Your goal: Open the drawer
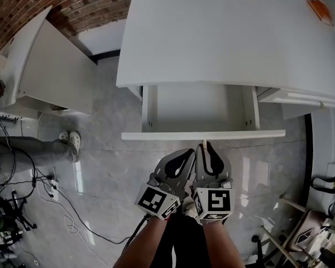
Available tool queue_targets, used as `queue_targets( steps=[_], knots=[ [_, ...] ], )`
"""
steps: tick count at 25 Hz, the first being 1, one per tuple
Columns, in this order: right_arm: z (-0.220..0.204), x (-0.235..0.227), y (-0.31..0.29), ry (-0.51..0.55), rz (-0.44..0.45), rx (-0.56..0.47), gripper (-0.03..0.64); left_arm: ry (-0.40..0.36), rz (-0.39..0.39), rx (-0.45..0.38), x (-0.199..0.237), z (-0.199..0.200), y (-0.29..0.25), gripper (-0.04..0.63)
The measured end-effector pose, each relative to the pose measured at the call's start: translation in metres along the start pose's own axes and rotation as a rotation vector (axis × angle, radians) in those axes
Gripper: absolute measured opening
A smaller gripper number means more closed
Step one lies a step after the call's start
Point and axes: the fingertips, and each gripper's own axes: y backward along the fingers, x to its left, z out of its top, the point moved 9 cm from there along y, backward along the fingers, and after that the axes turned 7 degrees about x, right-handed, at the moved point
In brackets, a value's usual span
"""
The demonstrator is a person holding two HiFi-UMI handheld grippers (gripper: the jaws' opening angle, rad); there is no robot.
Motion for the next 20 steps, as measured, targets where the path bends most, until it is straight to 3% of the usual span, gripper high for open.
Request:
queue_targets(
  steps=[20],
  knots=[
    [-0.025,0.011,0.046,0.026,0.044,0.008,0.074,0.005,0.042,-0.019,-0.035,-0.022,0.035,-0.009]
  ],
)
